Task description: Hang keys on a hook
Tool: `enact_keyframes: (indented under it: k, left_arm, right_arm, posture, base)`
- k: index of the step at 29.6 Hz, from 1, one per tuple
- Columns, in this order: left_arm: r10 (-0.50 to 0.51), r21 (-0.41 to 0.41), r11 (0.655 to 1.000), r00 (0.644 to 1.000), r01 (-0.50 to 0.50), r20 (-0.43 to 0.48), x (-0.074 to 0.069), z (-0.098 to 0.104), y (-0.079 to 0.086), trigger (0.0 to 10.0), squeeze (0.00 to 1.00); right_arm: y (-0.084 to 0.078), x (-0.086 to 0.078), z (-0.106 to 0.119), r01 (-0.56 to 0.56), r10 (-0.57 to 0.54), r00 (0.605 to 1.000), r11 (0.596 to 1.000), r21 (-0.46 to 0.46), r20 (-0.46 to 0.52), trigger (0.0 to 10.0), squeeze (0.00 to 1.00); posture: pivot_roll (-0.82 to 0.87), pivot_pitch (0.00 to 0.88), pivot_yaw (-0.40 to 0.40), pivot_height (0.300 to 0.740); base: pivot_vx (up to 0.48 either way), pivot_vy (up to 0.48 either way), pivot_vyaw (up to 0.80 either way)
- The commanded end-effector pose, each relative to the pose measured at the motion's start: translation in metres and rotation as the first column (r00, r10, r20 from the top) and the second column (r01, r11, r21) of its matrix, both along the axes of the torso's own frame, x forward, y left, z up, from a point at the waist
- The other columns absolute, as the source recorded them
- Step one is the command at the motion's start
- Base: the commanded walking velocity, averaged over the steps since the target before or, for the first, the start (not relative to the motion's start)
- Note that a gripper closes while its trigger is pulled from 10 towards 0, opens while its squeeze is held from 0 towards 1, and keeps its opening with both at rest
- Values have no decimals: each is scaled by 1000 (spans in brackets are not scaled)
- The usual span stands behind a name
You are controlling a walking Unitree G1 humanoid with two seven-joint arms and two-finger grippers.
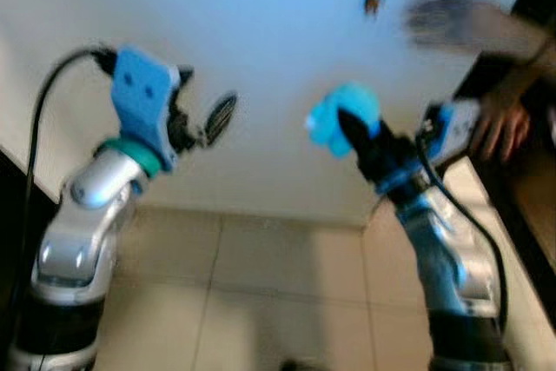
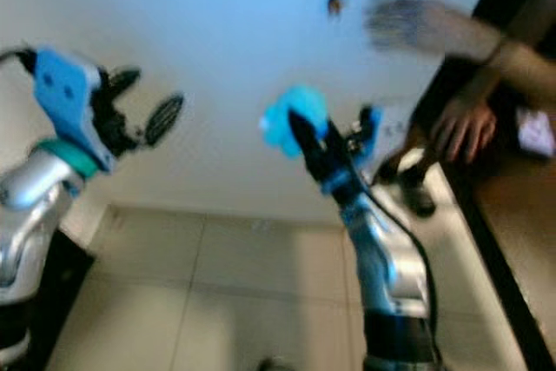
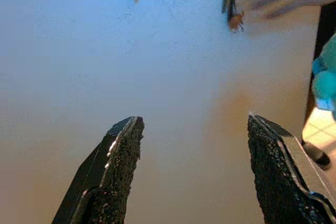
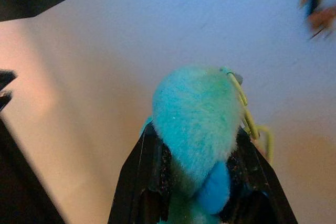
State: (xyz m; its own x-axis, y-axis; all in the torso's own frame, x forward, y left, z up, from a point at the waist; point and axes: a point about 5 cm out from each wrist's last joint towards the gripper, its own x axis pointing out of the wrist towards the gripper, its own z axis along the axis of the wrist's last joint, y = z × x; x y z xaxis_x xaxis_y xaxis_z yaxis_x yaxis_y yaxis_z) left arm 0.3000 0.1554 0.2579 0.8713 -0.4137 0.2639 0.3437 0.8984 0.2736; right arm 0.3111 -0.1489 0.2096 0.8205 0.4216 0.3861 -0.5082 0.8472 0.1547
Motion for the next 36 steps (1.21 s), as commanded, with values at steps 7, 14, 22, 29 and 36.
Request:
enact_keyframes:
  k: [7, 14, 22, 29, 36]
  left_arm:
    - [-6, -7, 1000, 1000, 5, -13, -1, -3, 0, 10000, 0]
    - [-9, -10, 1000, 1000, 9, -13, -1, -3, -1, 10000, 0]
    - [-16, -21, 1000, 1000, 16, -14, -3, -4, -2, 10000, 0]
    - [-128, -27, 991, 992, 128, -6, -14, -4, -9, 10000, 0]
    - [-325, -37, 946, 944, 323, -51, -34, -10, -15, 10000, 0]
  right_arm:
    - [7, 0, 0, -5, 6, 1000, 1000, -17, 16, 10000, 0]
    - [11, -2, 6, -34, 36, 998, 999, -39, 55, 10000, 0]
    - [12, -9, 13, -90, 100, 988, 992, -94, 115, 10000, 0]
    - [19, -19, 28, -193, 214, 960, 973, -129, 182, 10000, 0]
    - [28, -36, 29, -357, 390, 905, 913, -196, 168, 10000, 0]
  posture:
    - [39, 16, 67, 740]
    - [38, 18, 64, 740]
    - [35, 22, 59, 740]
    - [34, 24, 55, 740]
    - [30, 30, 55, 740]
  base:
    - [464, 0, 0]
    - [464, 0, 0]
    - [462, 0, 0]
    - [276, 0, 0]
    - [0, 0, 0]
